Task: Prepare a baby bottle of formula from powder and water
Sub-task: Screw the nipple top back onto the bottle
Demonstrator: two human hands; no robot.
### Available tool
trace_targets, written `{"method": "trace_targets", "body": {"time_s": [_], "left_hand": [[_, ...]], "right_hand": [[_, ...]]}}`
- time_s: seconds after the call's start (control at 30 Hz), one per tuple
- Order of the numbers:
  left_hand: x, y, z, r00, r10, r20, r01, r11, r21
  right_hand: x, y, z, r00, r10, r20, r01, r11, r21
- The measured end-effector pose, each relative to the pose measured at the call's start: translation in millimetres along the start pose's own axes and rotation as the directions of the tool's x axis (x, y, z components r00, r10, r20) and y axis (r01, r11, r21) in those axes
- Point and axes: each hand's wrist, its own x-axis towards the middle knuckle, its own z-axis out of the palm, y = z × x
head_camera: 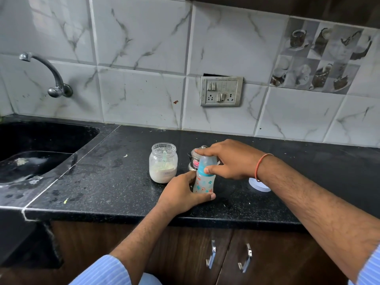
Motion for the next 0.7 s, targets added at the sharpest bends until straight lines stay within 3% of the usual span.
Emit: {"method": "trace_targets", "body": {"time_s": [0.17, 0.3, 0.47, 0.7], "left_hand": [[0.1, -0.6, 1.1, 0.999, -0.002, -0.035, 0.002, 1.000, -0.006], [1.0, -0.3, 0.6, 0.999, 0.016, -0.044, -0.016, 1.000, 0.009], [-0.6, 1.9, 0.1, 0.999, 0.029, -0.021, -0.029, 1.000, 0.010], [0.2, 3.3, -0.6, 0.999, 0.030, -0.022, -0.029, 0.998, 0.061]], "right_hand": [[-8.6, -8.7, 26.7, 0.990, 0.111, -0.086, -0.110, 0.994, 0.009], [-26.9, -17.8, 59.1, 0.941, 0.179, -0.288, -0.162, 0.983, 0.082], [-37.4, -21.8, 74.4, 0.846, 0.301, -0.439, -0.144, 0.923, 0.357], [-34.5, -27.0, 97.9, 0.885, 0.346, -0.311, -0.103, 0.797, 0.595]]}}
